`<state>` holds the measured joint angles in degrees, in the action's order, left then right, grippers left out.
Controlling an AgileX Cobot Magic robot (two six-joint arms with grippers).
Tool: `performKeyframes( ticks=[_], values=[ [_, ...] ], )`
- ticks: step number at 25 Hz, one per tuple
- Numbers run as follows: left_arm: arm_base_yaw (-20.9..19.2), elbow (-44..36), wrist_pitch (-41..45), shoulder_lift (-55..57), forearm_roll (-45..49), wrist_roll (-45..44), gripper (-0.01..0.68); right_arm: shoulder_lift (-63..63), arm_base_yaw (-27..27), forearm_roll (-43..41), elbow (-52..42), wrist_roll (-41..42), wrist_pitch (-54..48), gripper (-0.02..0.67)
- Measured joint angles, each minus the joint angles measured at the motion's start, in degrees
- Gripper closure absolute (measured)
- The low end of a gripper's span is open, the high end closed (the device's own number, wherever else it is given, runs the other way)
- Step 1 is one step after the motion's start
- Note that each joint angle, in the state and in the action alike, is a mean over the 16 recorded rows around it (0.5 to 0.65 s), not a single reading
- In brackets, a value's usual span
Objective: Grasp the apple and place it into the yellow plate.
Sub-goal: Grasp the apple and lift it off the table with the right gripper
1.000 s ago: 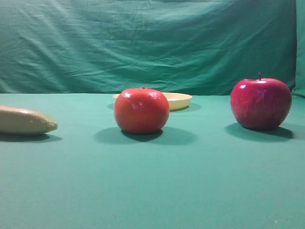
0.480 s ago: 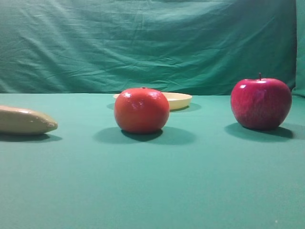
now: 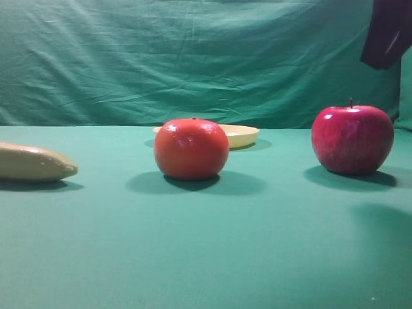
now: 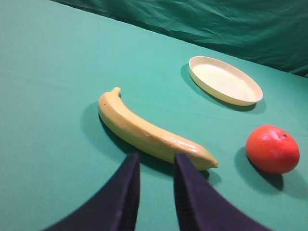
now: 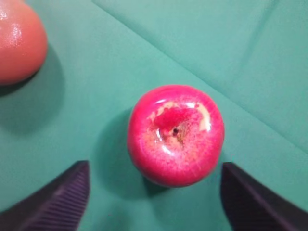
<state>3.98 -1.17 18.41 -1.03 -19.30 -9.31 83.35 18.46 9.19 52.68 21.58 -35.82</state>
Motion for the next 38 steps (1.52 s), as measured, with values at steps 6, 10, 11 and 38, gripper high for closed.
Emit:
performKeyframes(
  ticks=[6,10,11,38],
  values=[
    [0.00,0.00,0.00,0.00,0.00,0.00,0.516,2.16,0.00,-0.07,0.24,-1.26,2.37,0.020],
    [0.00,0.00,0.00,0.00,0.00,0.00,0.516,4.68,0.00,-0.11,0.31,-1.83,5.04,0.005],
    [0.00,0.00,0.00,0.00,0.00,0.00,0.516,5.44,0.00,-0.11,0.31,-1.91,5.76,0.005],
    [0.00,0.00,0.00,0.00,0.00,0.00,0.516,16.42,0.03,-0.20,13.73,-2.53,6.95,0.151]
  ],
)
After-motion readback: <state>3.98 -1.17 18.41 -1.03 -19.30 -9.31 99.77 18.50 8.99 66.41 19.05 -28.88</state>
